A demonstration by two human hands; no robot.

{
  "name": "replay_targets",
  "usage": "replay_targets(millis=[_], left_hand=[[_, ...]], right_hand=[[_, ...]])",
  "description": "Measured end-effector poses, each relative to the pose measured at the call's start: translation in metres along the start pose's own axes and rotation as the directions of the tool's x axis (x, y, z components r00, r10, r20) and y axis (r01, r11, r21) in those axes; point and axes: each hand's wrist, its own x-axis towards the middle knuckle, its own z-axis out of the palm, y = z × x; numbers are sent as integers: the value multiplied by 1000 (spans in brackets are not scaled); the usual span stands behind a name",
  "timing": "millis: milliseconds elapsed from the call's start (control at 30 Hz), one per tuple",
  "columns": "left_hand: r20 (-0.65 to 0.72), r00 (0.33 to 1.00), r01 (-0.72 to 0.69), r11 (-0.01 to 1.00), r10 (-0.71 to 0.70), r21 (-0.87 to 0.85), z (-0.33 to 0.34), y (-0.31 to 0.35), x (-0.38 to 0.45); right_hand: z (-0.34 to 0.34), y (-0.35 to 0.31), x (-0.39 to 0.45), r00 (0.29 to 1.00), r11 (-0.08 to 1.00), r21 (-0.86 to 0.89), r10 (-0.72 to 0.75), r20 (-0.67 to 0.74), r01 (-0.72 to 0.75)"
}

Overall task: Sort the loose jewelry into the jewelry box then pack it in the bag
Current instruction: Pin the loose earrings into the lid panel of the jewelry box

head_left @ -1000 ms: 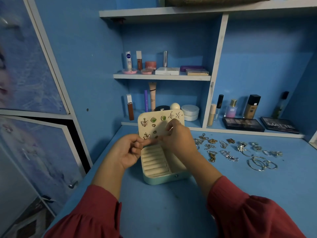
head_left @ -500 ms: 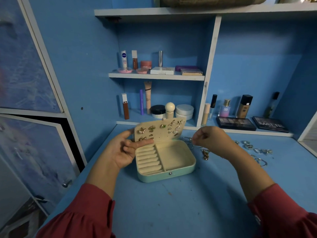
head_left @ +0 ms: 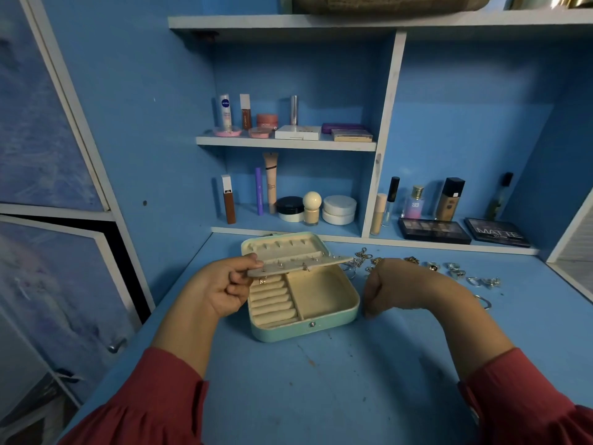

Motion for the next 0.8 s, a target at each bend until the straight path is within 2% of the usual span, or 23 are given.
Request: replay_targets(millis=[167,367,800], left_hand=[[-41,999,1,999,1,52,2,-2,-2],[-41,999,-6,998,8,67,3,-2,-3],[-63,998,-11,1000,12,22,3,-2,-2]], right_hand=[[2,-1,-1,1000,1000,16,-20,12,20],[6,-2,2,999,999,15,-34,-38,34],[2,2,-1,997,997,29,-75,-19,75]])
